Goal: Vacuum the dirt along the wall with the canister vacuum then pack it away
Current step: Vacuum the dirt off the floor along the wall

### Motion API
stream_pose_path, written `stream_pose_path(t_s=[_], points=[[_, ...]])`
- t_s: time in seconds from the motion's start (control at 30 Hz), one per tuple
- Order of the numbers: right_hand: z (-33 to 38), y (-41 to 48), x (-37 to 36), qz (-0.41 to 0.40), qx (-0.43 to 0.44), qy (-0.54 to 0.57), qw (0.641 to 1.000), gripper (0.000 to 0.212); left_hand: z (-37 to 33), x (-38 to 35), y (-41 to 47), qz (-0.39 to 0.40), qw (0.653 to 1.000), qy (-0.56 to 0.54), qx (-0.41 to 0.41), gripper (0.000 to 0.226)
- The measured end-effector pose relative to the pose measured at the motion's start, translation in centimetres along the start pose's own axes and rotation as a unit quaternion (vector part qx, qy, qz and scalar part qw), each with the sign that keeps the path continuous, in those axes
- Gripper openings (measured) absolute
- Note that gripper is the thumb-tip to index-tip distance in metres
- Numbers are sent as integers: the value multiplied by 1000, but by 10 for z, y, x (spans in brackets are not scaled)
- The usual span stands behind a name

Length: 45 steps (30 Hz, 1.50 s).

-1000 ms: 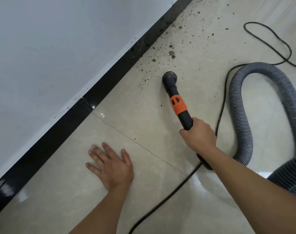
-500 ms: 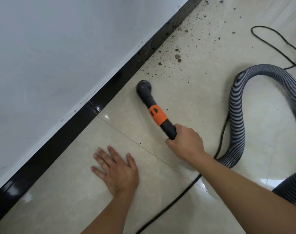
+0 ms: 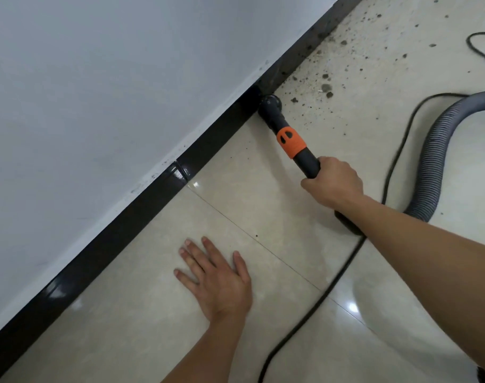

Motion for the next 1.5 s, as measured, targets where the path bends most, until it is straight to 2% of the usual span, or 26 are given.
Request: stream_pose_path(t_s=[0.13,0.4,0.6,0.7,0.83,1.03,1.27,1.4,1.5], points=[[2,4,3,11,-9,17,1000,21,-1,2,0,-9,1000,-5,-2,76],[19,-112,-33,64,59,-40,995,19,-2,4,-1,6,1000,-2,-3,78],[36,-153,-55,82,110,-56,989,19,-2,5,-1,8,1000,-9,-4,80],[21,-132,-47,54,61,-52,995,21,-2,6,-1,6,1000,-5,-4,79],[-7,-105,-24,19,-14,31,999,17,-3,3,-1,6,1000,-2,-9,77],[-26,-181,-39,50,19,-39,998,16,-3,4,-3,5,1000,-1,-11,75],[-106,-191,-9,-19,-102,20,994,15,-3,6,-3,-7,1000,0,-19,74],[-96,-218,-21,19,-76,32,996,16,-3,6,-5,-2,999,-9,-33,71],[-73,-266,-43,65,-13,-17,998,19,8,11,-10,-4,995,-8,-101,65]])
Point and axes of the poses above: each hand's wrist, its own y-axis towards the middle knuckle, its own x-axis out of the back of the hand, z = x × y, the point moved 10 cm from there along y, towards the middle knuckle, and after that the axes turned 1 degree about z, right-handed, at the moved point
